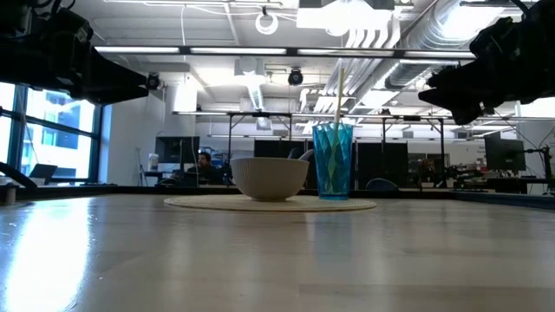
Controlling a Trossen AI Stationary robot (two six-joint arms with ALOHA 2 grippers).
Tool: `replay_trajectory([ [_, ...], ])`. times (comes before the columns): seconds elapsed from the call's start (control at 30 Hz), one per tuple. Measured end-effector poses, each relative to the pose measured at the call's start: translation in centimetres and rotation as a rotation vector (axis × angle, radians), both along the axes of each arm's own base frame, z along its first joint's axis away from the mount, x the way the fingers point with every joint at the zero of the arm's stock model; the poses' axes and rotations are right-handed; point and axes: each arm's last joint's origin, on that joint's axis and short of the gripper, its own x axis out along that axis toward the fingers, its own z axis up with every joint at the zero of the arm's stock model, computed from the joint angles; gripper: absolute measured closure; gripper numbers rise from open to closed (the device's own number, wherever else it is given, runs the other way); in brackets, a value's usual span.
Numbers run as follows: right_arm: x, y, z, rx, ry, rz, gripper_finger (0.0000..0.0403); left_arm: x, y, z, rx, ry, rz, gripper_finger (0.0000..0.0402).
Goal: Pick & Place Utensil
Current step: Return to Home Position
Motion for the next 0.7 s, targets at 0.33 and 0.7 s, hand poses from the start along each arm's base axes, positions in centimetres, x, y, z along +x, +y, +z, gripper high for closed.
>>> replay_trajectory([
  [0.33,0.00,0.00,-0.01,0.000,0.000,0.000,0.0206,0.00,-0.07,-0.09,-0.032,0.010,-0.027,0.0024],
  [0.7,0.00,0.00,-0.01,0.000,0.001,0.000,0.0206,0.18,-0.47,-0.26,-0.120,0.005,-0.168,0.0024],
])
